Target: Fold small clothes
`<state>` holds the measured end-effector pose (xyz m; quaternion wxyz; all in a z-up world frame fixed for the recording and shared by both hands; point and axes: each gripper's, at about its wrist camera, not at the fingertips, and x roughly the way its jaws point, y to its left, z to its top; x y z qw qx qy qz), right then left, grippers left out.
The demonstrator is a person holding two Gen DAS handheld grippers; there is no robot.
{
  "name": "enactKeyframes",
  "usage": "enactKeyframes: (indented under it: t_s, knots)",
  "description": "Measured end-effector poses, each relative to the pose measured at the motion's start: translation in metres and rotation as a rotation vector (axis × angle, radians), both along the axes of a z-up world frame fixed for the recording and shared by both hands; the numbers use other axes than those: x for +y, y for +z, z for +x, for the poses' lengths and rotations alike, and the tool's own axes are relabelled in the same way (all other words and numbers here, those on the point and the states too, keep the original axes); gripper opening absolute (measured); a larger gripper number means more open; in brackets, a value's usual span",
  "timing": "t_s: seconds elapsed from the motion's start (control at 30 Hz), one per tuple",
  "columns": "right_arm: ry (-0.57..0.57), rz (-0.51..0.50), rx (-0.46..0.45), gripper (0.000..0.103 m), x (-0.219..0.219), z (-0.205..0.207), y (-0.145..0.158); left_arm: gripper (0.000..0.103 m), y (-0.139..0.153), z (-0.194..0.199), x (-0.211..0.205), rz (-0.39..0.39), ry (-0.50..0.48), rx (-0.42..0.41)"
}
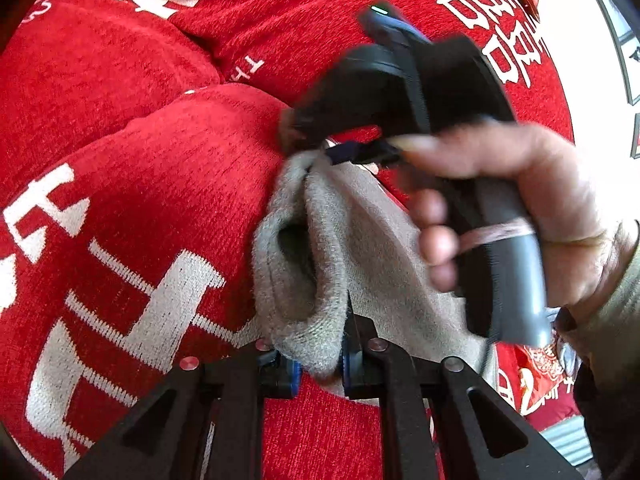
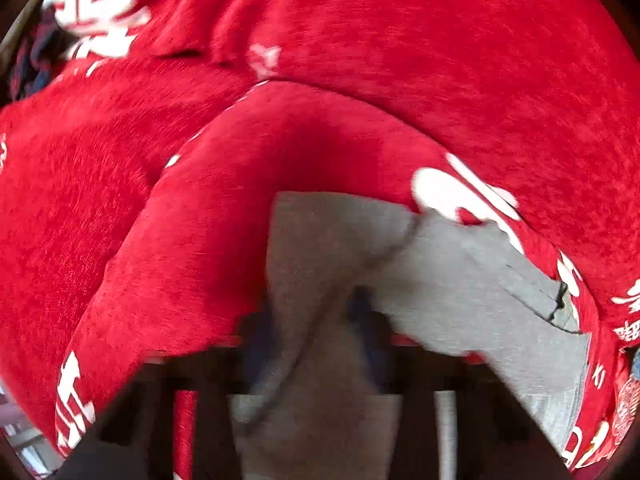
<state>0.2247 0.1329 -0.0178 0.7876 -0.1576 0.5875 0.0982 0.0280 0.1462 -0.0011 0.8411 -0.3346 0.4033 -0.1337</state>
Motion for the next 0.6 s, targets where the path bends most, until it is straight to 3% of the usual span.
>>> enactKeyframes:
  t_s: [0.1, 0.3, 0.6]
  knots:
    - [-0.032, 0.145, 0.027, 0.019, -0.027, 0.003, 0.01, 0.014, 0.004, -0.005, -0.002, 0.053, 0.003, -0.02]
    - [-0.06, 0.333, 0.025, 0.018, -0.055, 0.004, 0.022, 0.01, 0.026, -0.023, -0.014, 0.225, 0.021, -0.098]
    - [-0.067, 0.497, 0.008, 0.017, -0.088, 0.001, 0.047, 0.01, 0.042, -0.026, -0.025, 0.309, 0.028, -0.106]
